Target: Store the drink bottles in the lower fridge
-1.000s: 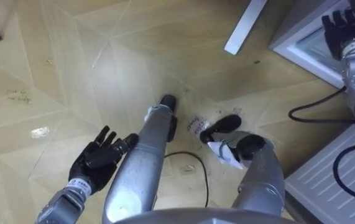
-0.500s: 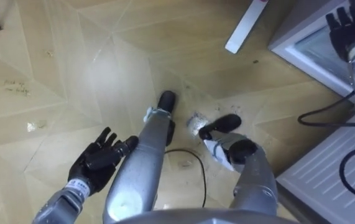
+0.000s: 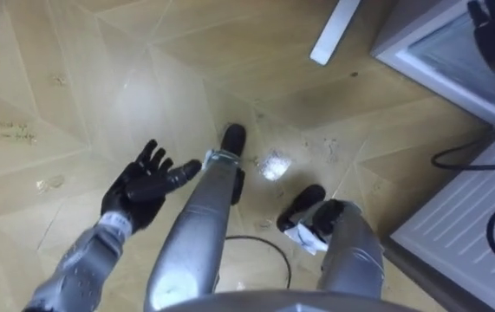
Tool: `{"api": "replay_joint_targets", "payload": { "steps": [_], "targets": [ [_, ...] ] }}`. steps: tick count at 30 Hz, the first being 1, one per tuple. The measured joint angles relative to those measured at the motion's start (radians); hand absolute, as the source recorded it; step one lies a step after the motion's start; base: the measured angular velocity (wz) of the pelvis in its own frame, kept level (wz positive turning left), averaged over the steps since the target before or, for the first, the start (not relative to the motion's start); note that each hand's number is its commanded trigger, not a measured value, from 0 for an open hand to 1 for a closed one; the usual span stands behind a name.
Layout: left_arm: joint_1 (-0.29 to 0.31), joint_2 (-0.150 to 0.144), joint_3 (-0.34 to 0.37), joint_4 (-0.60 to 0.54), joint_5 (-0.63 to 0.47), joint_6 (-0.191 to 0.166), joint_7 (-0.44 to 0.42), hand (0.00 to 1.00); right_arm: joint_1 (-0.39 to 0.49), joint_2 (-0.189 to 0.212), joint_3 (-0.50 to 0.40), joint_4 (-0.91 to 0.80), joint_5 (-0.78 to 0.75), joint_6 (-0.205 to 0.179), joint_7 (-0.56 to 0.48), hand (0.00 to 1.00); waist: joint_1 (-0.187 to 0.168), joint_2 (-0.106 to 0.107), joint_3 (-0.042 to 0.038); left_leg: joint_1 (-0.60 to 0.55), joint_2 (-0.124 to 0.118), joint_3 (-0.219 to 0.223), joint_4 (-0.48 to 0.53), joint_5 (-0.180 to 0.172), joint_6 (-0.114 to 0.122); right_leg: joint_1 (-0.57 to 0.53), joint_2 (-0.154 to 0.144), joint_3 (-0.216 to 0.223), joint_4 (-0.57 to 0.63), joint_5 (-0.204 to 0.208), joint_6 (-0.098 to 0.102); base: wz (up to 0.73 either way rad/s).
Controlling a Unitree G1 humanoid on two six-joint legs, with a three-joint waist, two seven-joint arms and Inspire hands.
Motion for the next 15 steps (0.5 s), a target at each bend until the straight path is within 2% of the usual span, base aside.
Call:
{"api": "replay_joint_targets", "payload": {
  "steps": [2, 9, 12, 15],
  "targets": [
    [-0.018, 0.000, 0.000, 0.003, 0.003, -0.003, -0.002, 0.00, 0.005, 0.000, 0.001, 0.008, -0.003, 0.012, 0.014, 0.00, -0.001, 0.004, 0.0028, 0.019, 0.002, 0.000, 0.002, -0.005, 0.002, 0.024, 0.005, -0.001, -0.010, 0.002, 0.005, 0.00],
    [-0.037, -0.001, 0.002, 0.040, 0.004, 0.001, -0.043, 0.00, 0.046, 0.000, 0.001, 0.012, -0.042, 0.041, 0.067, 0.00, -0.012, 0.006, 0.0038, 0.083, 0.005, -0.003, -0.034, -0.016, -0.004, 0.091, 0.020, -0.009, -0.059, 0.000, 0.007, 0.00],
    [-0.049, -0.002, 0.005, 0.060, 0.040, 0.002, -0.045, 0.00, 0.082, 0.010, 0.005, -0.001, -0.054, 0.042, 0.094, 0.00, -0.012, 0.005, 0.0041, 0.119, 0.018, 0.001, -0.059, -0.022, -0.004, 0.133, 0.041, -0.009, -0.107, 0.013, 0.011, -0.10],
    [-0.093, -0.008, 0.006, 0.124, 0.097, 0.015, -0.050, 0.00, 0.117, 0.041, 0.006, -0.011, -0.062, 0.042, 0.119, 0.00, -0.014, 0.005, 0.0044, 0.180, 0.033, 0.004, -0.085, -0.031, -0.007, 0.201, 0.070, -0.008, -0.169, 0.026, 0.016, -0.14]
  ]
}}
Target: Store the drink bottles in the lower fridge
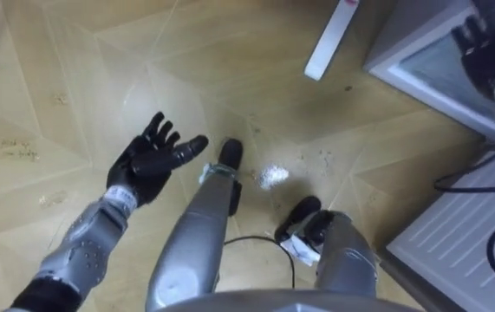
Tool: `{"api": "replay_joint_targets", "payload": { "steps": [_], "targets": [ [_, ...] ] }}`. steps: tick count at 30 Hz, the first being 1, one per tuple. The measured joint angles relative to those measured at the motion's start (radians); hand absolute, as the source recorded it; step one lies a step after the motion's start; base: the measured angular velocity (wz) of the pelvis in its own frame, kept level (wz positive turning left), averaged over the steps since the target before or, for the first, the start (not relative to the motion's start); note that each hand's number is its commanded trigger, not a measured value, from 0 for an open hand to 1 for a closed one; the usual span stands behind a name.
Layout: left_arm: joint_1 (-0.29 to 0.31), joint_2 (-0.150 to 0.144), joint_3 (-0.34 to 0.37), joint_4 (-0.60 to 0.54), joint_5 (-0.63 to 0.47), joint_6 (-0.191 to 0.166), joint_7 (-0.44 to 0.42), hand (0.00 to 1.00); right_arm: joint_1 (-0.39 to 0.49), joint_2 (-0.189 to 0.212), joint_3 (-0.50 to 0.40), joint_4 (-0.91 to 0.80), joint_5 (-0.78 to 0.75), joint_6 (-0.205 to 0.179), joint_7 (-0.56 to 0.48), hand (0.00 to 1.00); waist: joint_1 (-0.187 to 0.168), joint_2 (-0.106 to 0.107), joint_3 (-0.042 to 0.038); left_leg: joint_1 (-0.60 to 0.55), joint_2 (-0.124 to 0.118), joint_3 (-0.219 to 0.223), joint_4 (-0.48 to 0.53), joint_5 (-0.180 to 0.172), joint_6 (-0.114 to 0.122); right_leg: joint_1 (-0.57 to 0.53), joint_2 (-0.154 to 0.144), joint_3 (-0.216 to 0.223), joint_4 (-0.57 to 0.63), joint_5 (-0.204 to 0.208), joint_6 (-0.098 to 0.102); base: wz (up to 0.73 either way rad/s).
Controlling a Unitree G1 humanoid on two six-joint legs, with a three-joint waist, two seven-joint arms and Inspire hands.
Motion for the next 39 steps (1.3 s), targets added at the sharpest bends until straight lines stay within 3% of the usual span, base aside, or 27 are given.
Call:
{"api": "replay_joint_targets", "payload": {
  "steps": [2, 5, 8, 12, 13, 14, 18, 19, 22, 25, 28, 31, 34, 39],
  "targets": [
    [-0.026, -0.016, 0.005, 0.049, 0.003, -0.001, -0.004, 0.00, 0.025, 0.032, 0.002, -0.005, -0.025, 0.000, 0.022, 0.00, -0.002, 0.002, 0.0003, 0.057, 0.019, 0.006, -0.033, -0.005, -0.004, 0.058, 0.032, 0.003, -0.070, 0.022, 0.001, -0.23],
    [-0.078, -0.052, 0.015, 0.116, 0.003, -0.002, -0.009, 0.00, 0.091, 0.050, 0.029, -0.019, -0.083, 0.000, 0.058, 0.00, -0.009, 0.003, 0.0004, 0.113, 0.023, 0.006, -0.056, -0.011, -0.007, 0.126, 0.048, 0.004, -0.119, 0.030, 0.007, -0.04],
    [-0.079, -0.077, 0.024, 0.141, 0.027, -0.004, -0.011, 0.00, 0.185, 0.080, 0.039, -0.049, -0.152, 0.001, 0.076, 0.00, -0.023, 0.003, -0.0007, 0.177, 0.028, 0.023, -0.080, -0.025, -0.007, 0.184, 0.057, 0.016, -0.162, 0.035, 0.015, -0.08],
    [-0.060, -0.082, 0.045, 0.196, 0.112, -0.003, -0.017, 0.00, 0.287, 0.129, 0.038, -0.091, -0.223, 0.001, 0.086, 0.00, -0.037, 0.006, -0.0032, 0.251, 0.039, 0.059, -0.099, -0.043, -0.006, 0.256, 0.069, 0.042, -0.198, 0.045, 0.020, -0.25],
    [-0.050, -0.090, 0.058, 0.214, 0.144, -0.003, -0.018, 0.00, 0.326, 0.141, 0.038, -0.096, -0.240, 0.001, 0.086, 0.00, -0.048, 0.013, -0.0074, 0.279, 0.041, 0.061, -0.100, -0.053, -0.007, 0.285, 0.073, 0.042, -0.214, 0.047, 0.022, -0.10],
    [-0.028, -0.093, 0.061, 0.217, 0.163, -0.004, -0.018, 0.00, 0.367, 0.151, 0.038, -0.114, -0.258, 0.001, 0.086, 0.00, -0.058, 0.018, -0.0166, 0.304, 0.041, 0.065, -0.103, -0.063, -0.007, 0.310, 0.075, 0.043, -0.229, 0.047, 0.025, -0.11],
    [0.050, -0.106, 0.083, 0.224, 0.279, -0.004, -0.017, 0.00, 0.516, 0.166, 0.037, -0.224, -0.332, -0.004, 0.072, 0.00, -0.070, 0.022, -0.0333, 0.422, 0.040, 0.102, -0.165, -0.066, -0.007, 0.403, 0.078, 0.071, -0.281, 0.054, 0.037, -0.22],
    [0.075, -0.108, 0.101, 0.233, 0.325, -0.004, -0.016, 0.00, 0.555, 0.179, 0.035, -0.240, -0.380, -0.005, 0.067, 0.00, -0.084, 0.022, -0.0474, 0.460, 0.040, 0.109, -0.186, -0.067, -0.008, 0.436, 0.081, 0.074, -0.301, 0.056, 0.039, -0.11],
    [0.146, -0.116, 0.155, 0.274, 0.395, -0.006, -0.008, 0.00, 0.629, 0.225, -0.010, -0.255, -0.511, -0.008, 0.042, 0.00, -0.112, 0.025, -0.0666, 0.558, 0.041, 0.128, -0.224, -0.073, -0.015, 0.518, 0.085, 0.083, -0.334, 0.056, 0.041, -0.21],
    [0.205, -0.143, 0.239, 0.304, 0.416, -0.017, 0.010, 0.00, 0.689, 0.239, -0.083, -0.320, -0.606, -0.012, 0.000, 0.00, -0.138, 0.028, -0.0686, 0.621, 0.041, 0.152, -0.257, -0.073, -0.015, 0.559, 0.086, 0.106, -0.352, 0.056, 0.044, -0.23],
    [0.245, -0.149, 0.290, 0.361, 0.438, -0.028, 0.032, 0.00, 0.720, 0.261, -0.158, -0.374, -0.678, -0.028, -0.071, 0.00, -0.162, 0.028, -0.0679, 0.672, 0.041, 0.169, -0.274, -0.075, -0.016, 0.602, 0.087, 0.120, -0.368, 0.056, 0.048, -0.15],
    [0.263, -0.158, 0.341, 0.408, 0.471, -0.030, 0.077, 0.00, 0.738, 0.266, -0.207, -0.449, -0.759, -0.039, -0.157, 0.00, -0.180, 0.024, -0.0660, 0.707, 0.041, 0.178, -0.287, -0.078, -0.018, 0.630, 0.091, 0.130, -0.385, 0.057, 0.052, -0.12],
    [0.273, -0.197, 0.424, 0.466, 0.519, -0.040, 0.103, 0.00, 0.749, 0.277, -0.280, -0.563, -0.909, -0.049, -0.239, 0.00, -0.188, 0.024, -0.0649, 0.729, 0.042, 0.202, -0.294, -0.086, -0.016, 0.639, 0.092, 0.158, -0.393, 0.062, 0.057, -0.25],
    [0.291, -0.202, 0.477, 0.509, 0.542, -0.039, 0.120, 0.00, 0.748, 0.275, -0.366, -0.733, -1.020, -0.069, -0.388, 0.00, -0.193, 0.017, -0.0626, 0.756, 0.043, 0.242, -0.308, -0.095, -0.013, 0.639, 0.092, 0.199, -0.400, 0.066, 0.061, -0.24]
  ]
}}
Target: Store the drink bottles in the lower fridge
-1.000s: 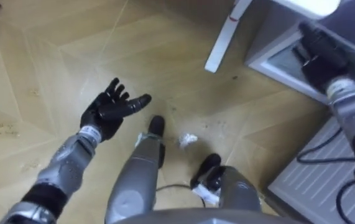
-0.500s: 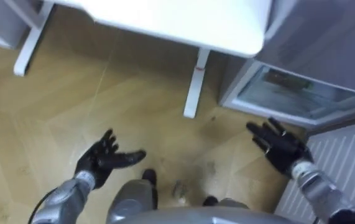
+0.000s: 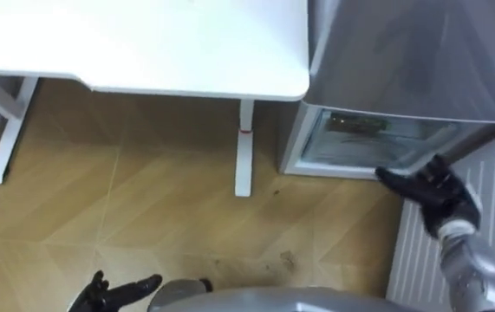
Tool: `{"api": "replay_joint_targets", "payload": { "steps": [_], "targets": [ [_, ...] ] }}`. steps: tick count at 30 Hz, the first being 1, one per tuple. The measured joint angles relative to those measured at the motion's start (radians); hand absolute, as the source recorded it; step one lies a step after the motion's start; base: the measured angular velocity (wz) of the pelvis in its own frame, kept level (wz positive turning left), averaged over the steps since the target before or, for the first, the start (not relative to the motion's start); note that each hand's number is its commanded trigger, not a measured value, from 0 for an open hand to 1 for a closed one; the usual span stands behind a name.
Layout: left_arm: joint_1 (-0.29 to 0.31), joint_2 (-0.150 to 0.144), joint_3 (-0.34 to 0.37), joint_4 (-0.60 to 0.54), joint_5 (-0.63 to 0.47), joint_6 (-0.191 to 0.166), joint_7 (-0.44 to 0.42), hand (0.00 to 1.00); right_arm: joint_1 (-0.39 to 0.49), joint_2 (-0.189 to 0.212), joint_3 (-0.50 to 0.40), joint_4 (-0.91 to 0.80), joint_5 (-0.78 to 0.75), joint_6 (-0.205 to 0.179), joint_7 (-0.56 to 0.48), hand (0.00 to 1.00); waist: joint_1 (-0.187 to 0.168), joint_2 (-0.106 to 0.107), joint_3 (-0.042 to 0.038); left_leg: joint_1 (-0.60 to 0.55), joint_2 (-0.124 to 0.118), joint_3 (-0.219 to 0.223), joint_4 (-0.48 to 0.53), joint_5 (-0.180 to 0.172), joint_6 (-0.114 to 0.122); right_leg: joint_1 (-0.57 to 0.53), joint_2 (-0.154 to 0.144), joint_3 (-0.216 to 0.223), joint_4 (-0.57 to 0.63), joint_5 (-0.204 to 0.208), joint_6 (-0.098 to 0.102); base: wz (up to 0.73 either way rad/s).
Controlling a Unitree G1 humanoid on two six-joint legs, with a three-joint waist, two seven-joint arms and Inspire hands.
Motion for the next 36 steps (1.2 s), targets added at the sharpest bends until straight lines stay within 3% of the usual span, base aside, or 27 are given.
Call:
{"api": "replay_joint_targets", "payload": {
  "steps": [4, 8, 14, 22, 26, 30, 36],
  "targets": [
    [0.003, 0.001, 0.045, 0.003, 0.036, 0.000, 0.019, 0.00, -0.003, -0.035, -0.038, -0.096, -0.098, -0.037, -0.142, 0.00, -0.011, -0.014, 0.0011, 0.016, 0.001, 0.012, -0.008, -0.005, -0.001, 0.010, 0.002, 0.013, -0.002, 0.003, 0.002, -0.10],
    [0.003, 0.001, 0.053, 0.010, 0.064, 0.022, 0.030, 0.00, -0.011, -0.061, -0.095, -0.094, -0.174, -0.041, -0.240, 0.00, -0.030, -0.020, -0.0003, 0.023, 0.002, 0.015, -0.016, -0.005, -0.002, 0.014, 0.004, 0.013, -0.007, 0.005, 0.002, 0.00],
    [0.004, 0.000, 0.069, 0.009, 0.098, 0.048, 0.047, 0.00, -0.012, -0.063, -0.163, -0.060, -0.180, -0.043, -0.330, 0.00, -0.049, -0.017, -0.0002, 0.026, 0.013, 0.020, -0.020, -0.008, -0.006, 0.017, 0.014, 0.001, -0.019, 0.014, -0.001, -0.04],
    [0.004, 0.001, 0.139, 0.009, 0.135, 0.067, 0.040, 0.00, -0.042, -0.075, -0.229, 0.202, -0.180, -0.028, -0.356, 0.00, -0.057, -0.039, -0.0066, 0.026, 0.015, 0.027, -0.017, -0.009, -0.008, 0.014, 0.014, 0.000, -0.018, 0.014, -0.002, -0.02],
    [0.005, 0.009, 0.173, 0.014, 0.178, 0.068, 0.041, 0.00, -0.042, -0.108, -0.268, 0.339, -0.182, -0.029, -0.365, 0.00, -0.053, -0.039, -0.0068, 0.036, 0.016, 0.027, -0.017, -0.011, -0.008, 0.026, 0.014, -0.004, -0.020, 0.014, -0.002, 0.00],
    [0.008, 0.010, 0.182, 0.029, 0.178, 0.081, 0.041, 0.00, -0.037, -0.110, -0.271, 0.432, -0.155, -0.015, -0.360, 0.00, -0.052, -0.040, -0.0046, 0.049, 0.016, 0.027, -0.020, -0.013, -0.008, 0.039, 0.015, -0.004, -0.023, 0.014, -0.002, 0.00],
    [0.019, 0.014, 0.198, 0.019, 0.208, 0.087, 0.042, 0.00, -0.043, -0.110, -0.273, 0.542, -0.048, 0.000, -0.311, 0.00, -0.051, -0.033, -0.0091, 0.047, 0.021, 0.026, -0.015, -0.014, -0.009, 0.044, 0.021, -0.003, -0.036, 0.022, -0.005, 0.00]
  ]
}}
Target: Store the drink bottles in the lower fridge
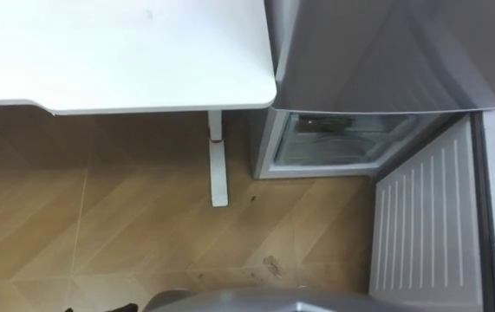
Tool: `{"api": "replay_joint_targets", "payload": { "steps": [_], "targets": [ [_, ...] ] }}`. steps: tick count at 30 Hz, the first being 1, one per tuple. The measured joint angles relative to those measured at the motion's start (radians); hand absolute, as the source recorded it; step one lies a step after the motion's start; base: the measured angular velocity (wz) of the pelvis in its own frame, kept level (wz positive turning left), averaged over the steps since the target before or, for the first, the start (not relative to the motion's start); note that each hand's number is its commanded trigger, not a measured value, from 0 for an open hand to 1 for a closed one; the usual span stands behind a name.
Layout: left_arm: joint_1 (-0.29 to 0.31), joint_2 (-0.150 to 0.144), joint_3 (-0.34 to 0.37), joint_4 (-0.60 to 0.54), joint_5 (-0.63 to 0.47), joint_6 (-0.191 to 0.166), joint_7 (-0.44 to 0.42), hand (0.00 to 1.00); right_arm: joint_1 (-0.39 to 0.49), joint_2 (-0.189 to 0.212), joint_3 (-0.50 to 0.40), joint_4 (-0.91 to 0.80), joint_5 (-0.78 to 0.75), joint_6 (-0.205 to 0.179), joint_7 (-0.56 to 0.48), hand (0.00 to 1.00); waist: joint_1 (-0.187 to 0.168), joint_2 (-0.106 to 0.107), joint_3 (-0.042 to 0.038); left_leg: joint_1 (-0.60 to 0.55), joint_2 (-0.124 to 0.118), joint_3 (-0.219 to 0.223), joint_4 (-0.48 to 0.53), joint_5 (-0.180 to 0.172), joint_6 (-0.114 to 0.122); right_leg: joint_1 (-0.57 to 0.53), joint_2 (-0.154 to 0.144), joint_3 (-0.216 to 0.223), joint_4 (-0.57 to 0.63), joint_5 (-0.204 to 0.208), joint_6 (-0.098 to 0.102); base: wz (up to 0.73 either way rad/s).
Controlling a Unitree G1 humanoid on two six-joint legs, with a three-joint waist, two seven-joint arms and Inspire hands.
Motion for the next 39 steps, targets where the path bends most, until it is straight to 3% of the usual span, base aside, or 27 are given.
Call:
{"api": "replay_joint_targets", "payload": {
  "steps": [6, 12, 16, 19, 22, 24, 27, 29, 33, 39],
  "targets": [
    [0.002, -0.001, 0.013, 0.003, 0.012, 0.000, 0.003, 0.00, -0.011, -0.003, -0.009, 0.100, 0.136, -0.010, 0.115, 0.00, 0.003, 0.002, 0.0039, 0.002, 0.004, 0.001, 0.000, -0.001, -0.002, 0.001, 0.004, 0.003, -0.002, 0.001, -0.002, 0.00],
    [0.001, -0.003, 0.005, 0.012, 0.002, 0.000, -0.002, 0.00, 0.003, 0.004, 0.012, 0.117, 0.327, 0.007, 0.280, 0.00, 0.006, -0.004, 0.0016, 0.004, 0.010, 0.007, 0.001, -0.004, -0.007, 0.002, 0.009, 0.004, -0.006, 0.003, -0.005, -0.04],
    [0.001, -0.008, -0.011, 0.023, 0.001, 0.000, -0.013, 0.00, 0.018, 0.018, 0.053, 0.116, 0.417, 0.015, 0.454, 0.00, 0.029, -0.003, 0.0023, 0.013, 0.018, 0.018, 0.002, -0.011, -0.012, 0.000, 0.015, 0.004, -0.009, 0.011, -0.010, -0.16],
    [0.001, -0.011, -0.023, 0.029, 0.001, 0.000, -0.026, 0.00, 0.022, 0.041, 0.121, 0.107, 0.506, 0.023, 0.576, 0.00, 0.043, 0.006, 0.0046, 0.006, 0.034, 0.026, 0.018, -0.021, -0.018, 0.002, 0.028, -0.005, -0.017, 0.021, -0.016, -0.13],
    [-0.005, -0.022, -0.033, 0.033, 0.000, 0.000, -0.043, 0.00, 0.020, 0.063, 0.181, 0.103, 0.540, 0.033, 0.699, 0.00, 0.061, 0.032, 0.0035, -0.004, 0.046, 0.026, 0.037, -0.031, -0.022, 0.001, 0.035, -0.026, -0.017, 0.024, -0.020, -0.05],
    [-0.004, -0.034, -0.054, 0.034, -0.002, -0.001, -0.048, 0.00, 0.020, 0.064, 0.207, 0.103, 0.539, 0.033, 0.761, 0.00, 0.069, 0.041, 0.0073, -0.003, 0.046, 0.026, 0.036, -0.031, -0.022, 0.001, 0.035, -0.027, -0.018, 0.024, -0.020, 0.00],
    [-0.004, -0.042, -0.085, 0.041, -0.002, -0.001, -0.057, 0.00, 0.024, 0.077, 0.273, 0.093, 0.549, 0.035, 0.850, 0.00, 0.083, 0.056, 0.0046, -0.001, 0.045, 0.022, 0.037, -0.031, -0.022, 0.015, 0.035, -0.038, -0.031, 0.024, -0.020, 0.06],
    [-0.006, -0.042, -0.104, 0.046, -0.011, -0.008, -0.057, 0.00, 0.023, 0.094, 0.359, 0.061, 0.561, 0.047, 0.897, 0.00, 0.098, 0.055, 0.0047, -0.002, 0.044, 0.010, 0.041, -0.030, -0.023, 0.015, 0.034, -0.050, -0.034, 0.022, -0.021, 0.12],
    [-0.019, -0.038, -0.117, 0.050, -0.021, -0.010, -0.054, 0.00, 0.017, 0.118, 0.425, 0.002, 0.559, 0.060, 0.986, 0.00, 0.127, 0.041, 0.0053, -0.014, 0.044, 0.002, 0.057, -0.031, -0.023, 0.019, 0.033, -0.061, -0.037, 0.020, -0.019, 0.10],
    [-0.033, -0.035, -0.143, 0.049, -0.037, -0.013, -0.035, 0.00, -0.011, 0.158, 0.541, -0.047, 0.518, 0.096, 1.111, 0.00, 0.169, 0.038, 0.0079, -0.024, 0.043, -0.017, 0.061, -0.032, -0.023, 0.029, 0.036, -0.079, -0.051, 0.020, -0.019, 0.10]
  ]
}}
